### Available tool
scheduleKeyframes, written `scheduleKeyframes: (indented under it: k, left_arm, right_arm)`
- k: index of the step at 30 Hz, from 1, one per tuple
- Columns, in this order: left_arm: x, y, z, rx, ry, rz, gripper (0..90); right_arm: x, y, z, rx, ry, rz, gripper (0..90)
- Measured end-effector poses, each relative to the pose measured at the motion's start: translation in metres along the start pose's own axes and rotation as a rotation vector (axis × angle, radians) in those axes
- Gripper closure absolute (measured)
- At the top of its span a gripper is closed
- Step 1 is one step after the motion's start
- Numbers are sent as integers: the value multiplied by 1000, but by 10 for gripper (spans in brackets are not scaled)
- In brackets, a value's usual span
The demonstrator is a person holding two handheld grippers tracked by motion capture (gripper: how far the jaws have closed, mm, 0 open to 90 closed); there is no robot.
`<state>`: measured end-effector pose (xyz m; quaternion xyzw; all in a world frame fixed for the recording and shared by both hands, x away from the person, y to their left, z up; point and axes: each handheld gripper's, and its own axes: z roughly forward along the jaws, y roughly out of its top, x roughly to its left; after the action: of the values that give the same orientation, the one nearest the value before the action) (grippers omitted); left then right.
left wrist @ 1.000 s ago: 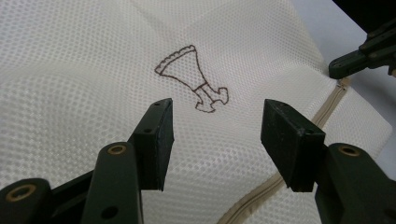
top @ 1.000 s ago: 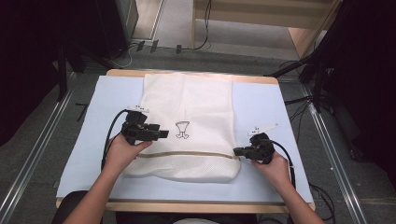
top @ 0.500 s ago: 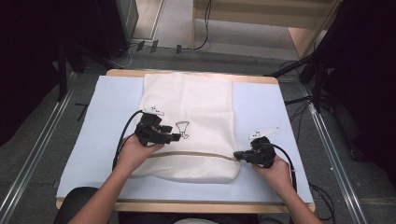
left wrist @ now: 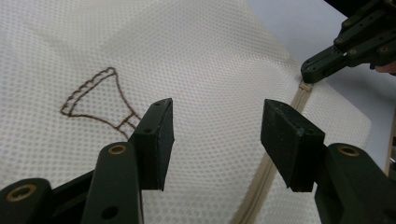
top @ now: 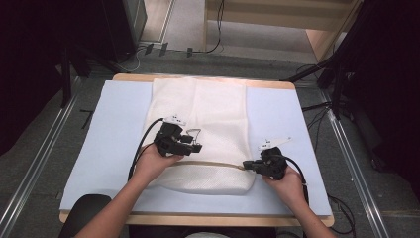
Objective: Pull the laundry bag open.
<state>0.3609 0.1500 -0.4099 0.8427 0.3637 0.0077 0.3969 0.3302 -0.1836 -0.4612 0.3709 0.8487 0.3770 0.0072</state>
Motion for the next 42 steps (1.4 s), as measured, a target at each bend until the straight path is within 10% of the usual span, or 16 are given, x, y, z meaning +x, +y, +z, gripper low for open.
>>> scheduleKeyframes:
  k: [42]
  left_arm:
    - [-64, 14, 70, 112, -148, 77, 676]
  right_arm:
    - [-9, -11, -3, 47, 16, -44, 900]
